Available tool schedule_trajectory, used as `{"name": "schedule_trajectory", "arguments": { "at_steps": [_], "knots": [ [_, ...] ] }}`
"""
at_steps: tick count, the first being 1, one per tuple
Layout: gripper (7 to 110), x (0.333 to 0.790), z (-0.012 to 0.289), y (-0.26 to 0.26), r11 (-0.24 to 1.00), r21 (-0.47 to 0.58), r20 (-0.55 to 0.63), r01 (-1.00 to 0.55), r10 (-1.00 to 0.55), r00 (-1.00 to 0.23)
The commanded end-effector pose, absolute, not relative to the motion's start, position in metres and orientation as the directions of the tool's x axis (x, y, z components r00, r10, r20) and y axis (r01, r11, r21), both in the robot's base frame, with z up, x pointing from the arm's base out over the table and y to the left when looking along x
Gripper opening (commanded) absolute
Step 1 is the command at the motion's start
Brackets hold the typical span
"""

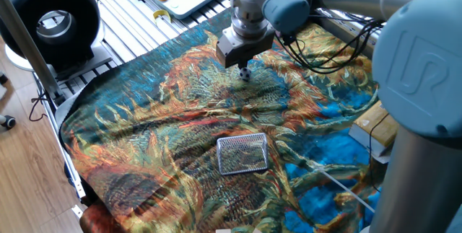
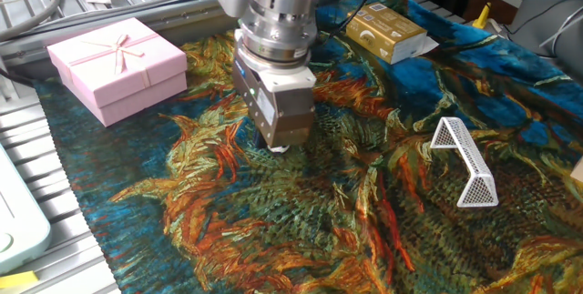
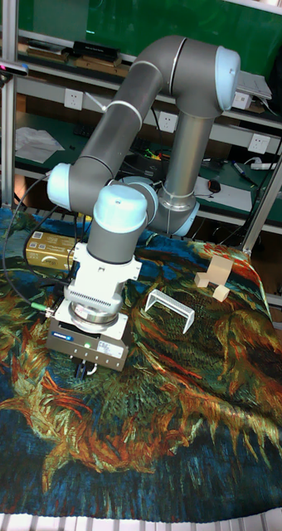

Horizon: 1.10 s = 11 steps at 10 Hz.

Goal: Push the soccer ball into the goal

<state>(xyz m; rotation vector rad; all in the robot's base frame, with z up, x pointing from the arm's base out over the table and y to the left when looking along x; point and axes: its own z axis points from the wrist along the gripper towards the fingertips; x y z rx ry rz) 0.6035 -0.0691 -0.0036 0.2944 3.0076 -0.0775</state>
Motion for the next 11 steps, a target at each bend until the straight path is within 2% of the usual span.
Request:
{"name": "schedule_trajectory", "arguments": {
  "at_steps": [1, 8, 11],
  "knots": [
    [7, 0.592, -0.004, -0.072, 0.978, -0.031, -0.128, 0.208, 0.203, -0.971],
    [7, 0.566, -0.006, -0.068, 0.966, -0.007, -0.124, 0.260, 0.257, -0.958],
    [7, 0.558, -0.002, -0.098, 0.972, -0.101, -0.154, 0.212, 0.196, -0.968]
  ]
}}
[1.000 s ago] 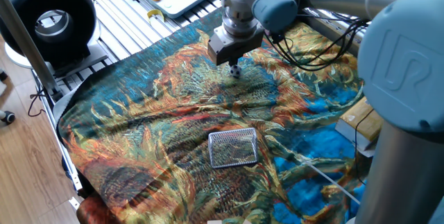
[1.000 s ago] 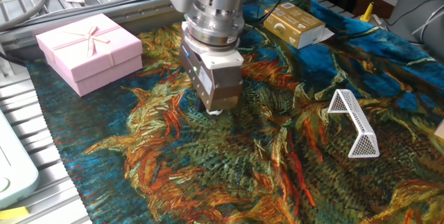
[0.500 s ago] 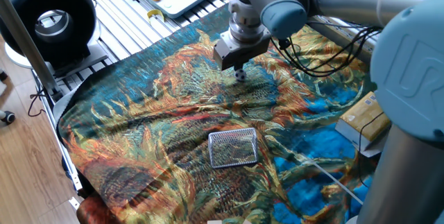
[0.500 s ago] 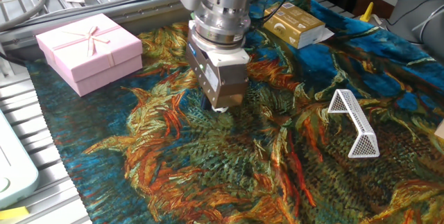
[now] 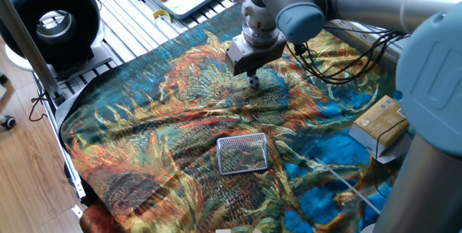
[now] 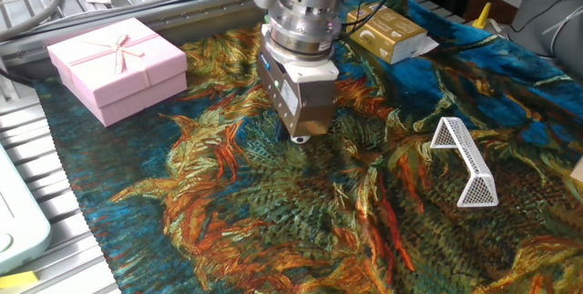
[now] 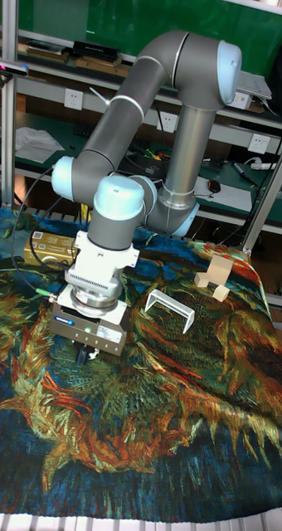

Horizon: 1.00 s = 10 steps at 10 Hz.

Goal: Push the soccer ball into the goal

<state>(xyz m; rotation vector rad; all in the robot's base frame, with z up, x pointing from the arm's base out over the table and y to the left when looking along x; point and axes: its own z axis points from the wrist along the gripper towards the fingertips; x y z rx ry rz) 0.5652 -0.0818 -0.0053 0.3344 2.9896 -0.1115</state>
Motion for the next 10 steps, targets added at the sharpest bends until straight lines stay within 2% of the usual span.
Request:
{"name": "schedule_trajectory", "arguments": {
  "at_steps": [1, 6, 10],
  "knots": [
    [7, 0.557, -0.003, -0.098, 0.972, -0.102, -0.154, 0.211, 0.194, -0.969],
    [7, 0.554, -0.016, -0.071, 0.965, -0.093, -0.182, 0.247, 0.227, -0.957],
    [7, 0.550, -0.002, -0.058, 0.968, -0.053, -0.171, 0.245, 0.233, -0.957]
  ]
}}
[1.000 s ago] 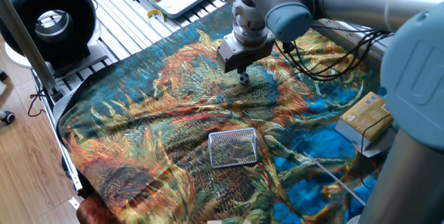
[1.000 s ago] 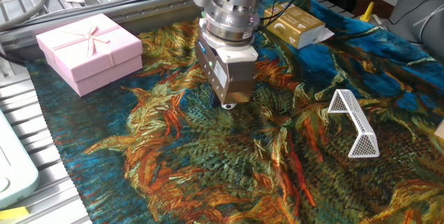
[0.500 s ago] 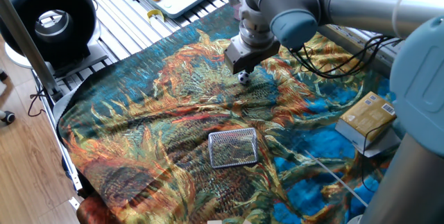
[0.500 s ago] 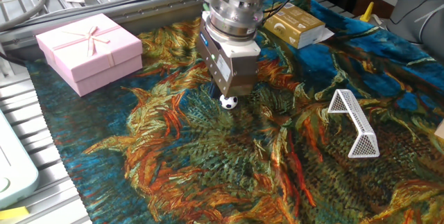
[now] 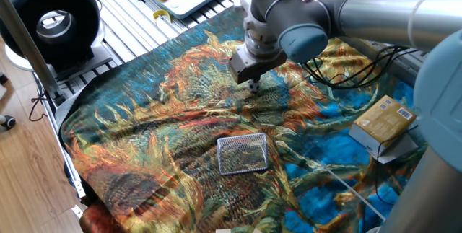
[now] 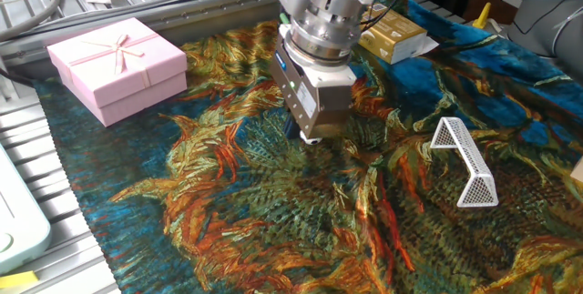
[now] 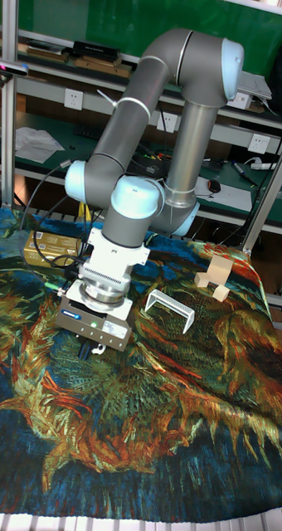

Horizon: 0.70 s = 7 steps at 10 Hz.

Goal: Push the soccer ball into the goal

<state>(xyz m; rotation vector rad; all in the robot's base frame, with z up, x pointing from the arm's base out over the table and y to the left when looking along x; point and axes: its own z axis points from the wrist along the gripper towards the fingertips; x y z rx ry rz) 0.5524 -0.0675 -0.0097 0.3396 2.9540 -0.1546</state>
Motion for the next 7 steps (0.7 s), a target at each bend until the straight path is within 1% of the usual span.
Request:
{"name": "schedule_trajectory", "arguments": {
  "at_steps": [1, 3, 5, 7],
  "knots": [
    [7, 0.547, 0.003, -0.052, 0.968, -0.034, -0.163, 0.247, 0.238, -0.957],
    [7, 0.541, 0.009, -0.050, 0.968, -0.033, -0.155, 0.250, 0.243, -0.958],
    [7, 0.535, 0.007, -0.046, 0.972, -0.028, -0.141, 0.235, 0.229, -0.963],
    [7, 0.534, 0.002, -0.047, 0.974, -0.057, -0.155, 0.218, 0.207, -0.966]
  ]
}}
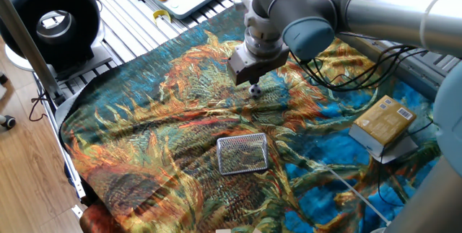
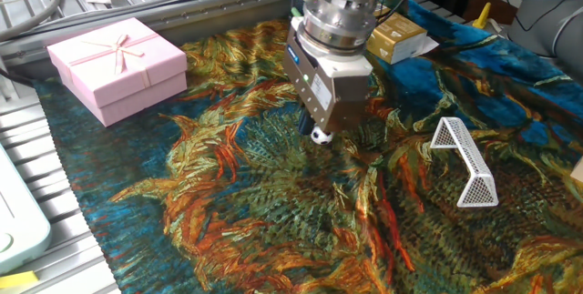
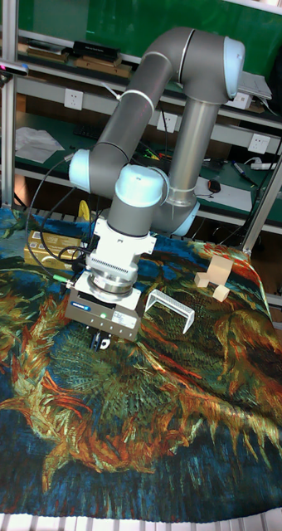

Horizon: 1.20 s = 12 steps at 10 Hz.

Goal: Push the soccer ball into the goal

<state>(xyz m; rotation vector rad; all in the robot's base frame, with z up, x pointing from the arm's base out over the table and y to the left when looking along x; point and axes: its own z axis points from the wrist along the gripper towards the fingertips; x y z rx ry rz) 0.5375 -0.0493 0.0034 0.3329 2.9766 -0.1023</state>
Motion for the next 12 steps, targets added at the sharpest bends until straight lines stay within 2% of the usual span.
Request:
{"name": "schedule_trajectory", "arguments": {
  "at_steps": [1, 5, 8, 10, 12],
  "knots": [
    [7, 0.534, 0.001, -0.045, 0.974, -0.053, -0.156, 0.218, 0.207, -0.966],
    [7, 0.527, -0.004, -0.046, 0.974, -0.076, -0.164, 0.213, 0.199, -0.966],
    [7, 0.526, 0.001, -0.079, 0.966, -0.197, -0.192, 0.170, 0.132, -0.972],
    [7, 0.522, 0.002, -0.078, 0.968, -0.188, -0.185, 0.168, 0.134, -0.974],
    [7, 0.512, 0.001, -0.057, 0.977, -0.109, -0.145, 0.183, 0.166, -0.975]
  ]
}}
